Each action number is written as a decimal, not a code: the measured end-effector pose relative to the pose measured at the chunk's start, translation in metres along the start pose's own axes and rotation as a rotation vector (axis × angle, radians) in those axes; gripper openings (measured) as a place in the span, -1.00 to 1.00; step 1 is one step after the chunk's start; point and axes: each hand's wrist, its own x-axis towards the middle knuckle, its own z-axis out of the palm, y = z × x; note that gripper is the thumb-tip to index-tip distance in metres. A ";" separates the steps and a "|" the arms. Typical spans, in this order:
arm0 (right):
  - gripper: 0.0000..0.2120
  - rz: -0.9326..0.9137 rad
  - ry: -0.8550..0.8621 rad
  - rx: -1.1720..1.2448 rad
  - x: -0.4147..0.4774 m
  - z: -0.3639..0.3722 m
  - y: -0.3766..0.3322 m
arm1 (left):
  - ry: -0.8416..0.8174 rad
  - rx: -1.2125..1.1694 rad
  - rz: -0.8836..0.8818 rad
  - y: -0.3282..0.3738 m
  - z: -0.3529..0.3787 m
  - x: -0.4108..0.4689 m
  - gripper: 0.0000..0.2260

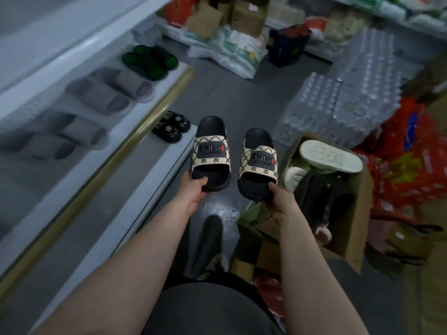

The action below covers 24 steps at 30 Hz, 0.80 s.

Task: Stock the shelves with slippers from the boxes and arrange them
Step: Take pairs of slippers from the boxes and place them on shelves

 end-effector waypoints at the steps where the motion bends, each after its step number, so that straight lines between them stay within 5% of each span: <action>1: -0.86 0.000 -0.020 -0.024 -0.009 0.010 0.003 | 0.013 -0.023 0.011 0.003 -0.014 -0.005 -0.59; 7: -0.91 -0.033 -0.180 -0.065 -0.067 0.077 0.037 | 0.117 -0.132 0.059 0.014 -0.104 -0.043 -0.71; 11: -0.70 -0.056 -0.271 -0.143 -0.112 0.124 0.075 | 0.187 -0.174 0.084 0.014 -0.180 -0.070 -0.62; 24: -0.79 0.171 -0.612 -0.167 -0.204 0.258 0.200 | 0.476 -0.335 0.137 -0.013 -0.393 -0.141 -0.56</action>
